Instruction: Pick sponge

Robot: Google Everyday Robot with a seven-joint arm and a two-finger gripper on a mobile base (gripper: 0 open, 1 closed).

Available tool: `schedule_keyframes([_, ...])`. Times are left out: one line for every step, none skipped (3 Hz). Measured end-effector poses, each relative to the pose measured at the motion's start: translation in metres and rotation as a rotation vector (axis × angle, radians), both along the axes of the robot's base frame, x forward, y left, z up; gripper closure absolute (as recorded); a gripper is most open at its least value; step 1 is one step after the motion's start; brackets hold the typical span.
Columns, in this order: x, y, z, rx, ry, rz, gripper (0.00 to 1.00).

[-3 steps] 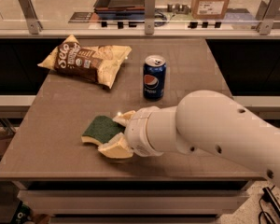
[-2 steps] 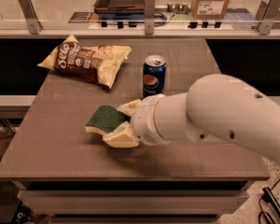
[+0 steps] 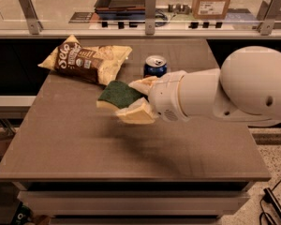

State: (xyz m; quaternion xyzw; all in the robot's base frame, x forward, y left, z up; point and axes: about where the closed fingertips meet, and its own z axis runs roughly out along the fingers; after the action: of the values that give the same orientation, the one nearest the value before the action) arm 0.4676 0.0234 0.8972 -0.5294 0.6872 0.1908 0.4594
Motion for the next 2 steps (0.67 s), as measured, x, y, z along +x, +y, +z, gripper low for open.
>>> schedule_keyframes([0.004, -0.008, 0.02, 0.032, -0.045, 0.02, 1.0])
schedule_keyframes([0.002, -0.012, 0.04, 0.039, -0.093, 0.031, 1.0])
